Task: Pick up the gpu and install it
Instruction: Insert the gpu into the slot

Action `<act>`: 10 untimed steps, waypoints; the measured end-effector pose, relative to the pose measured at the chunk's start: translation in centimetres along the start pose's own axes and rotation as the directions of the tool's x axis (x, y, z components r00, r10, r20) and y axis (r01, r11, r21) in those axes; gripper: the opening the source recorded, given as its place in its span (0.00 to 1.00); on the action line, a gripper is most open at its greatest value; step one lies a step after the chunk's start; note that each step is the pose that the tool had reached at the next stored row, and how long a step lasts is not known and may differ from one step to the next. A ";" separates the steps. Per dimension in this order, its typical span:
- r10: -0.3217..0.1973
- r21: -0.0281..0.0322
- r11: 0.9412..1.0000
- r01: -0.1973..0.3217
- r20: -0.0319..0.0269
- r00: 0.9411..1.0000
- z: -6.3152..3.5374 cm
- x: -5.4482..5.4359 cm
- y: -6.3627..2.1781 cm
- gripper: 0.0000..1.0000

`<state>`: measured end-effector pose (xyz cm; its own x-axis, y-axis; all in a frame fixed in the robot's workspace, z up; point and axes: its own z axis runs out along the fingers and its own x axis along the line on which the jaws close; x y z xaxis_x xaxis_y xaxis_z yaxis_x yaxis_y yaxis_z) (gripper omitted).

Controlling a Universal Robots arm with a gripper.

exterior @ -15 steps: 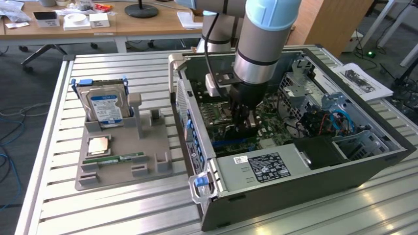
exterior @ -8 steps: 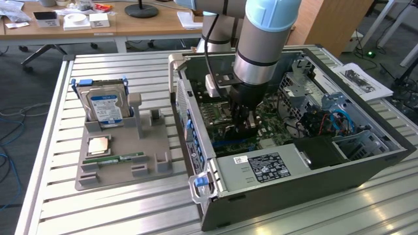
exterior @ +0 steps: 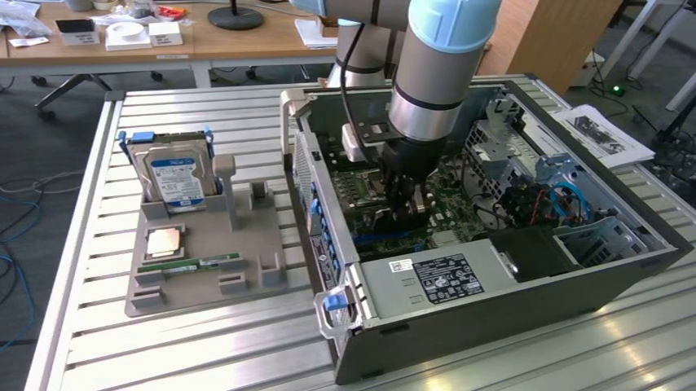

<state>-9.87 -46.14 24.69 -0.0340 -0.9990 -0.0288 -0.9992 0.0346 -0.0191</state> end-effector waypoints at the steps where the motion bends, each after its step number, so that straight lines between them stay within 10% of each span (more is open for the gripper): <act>1: 0.000 0.000 1.000 0.000 0.000 1.000 0.05 0.0 0.00 0.27; 10: 0.000 0.000 1.000 0.000 0.000 1.000 0.23 0.0 0.00 0.27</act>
<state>-9.87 -46.14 24.46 -0.0340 -0.9990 -0.0288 -0.9992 0.0346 -0.0192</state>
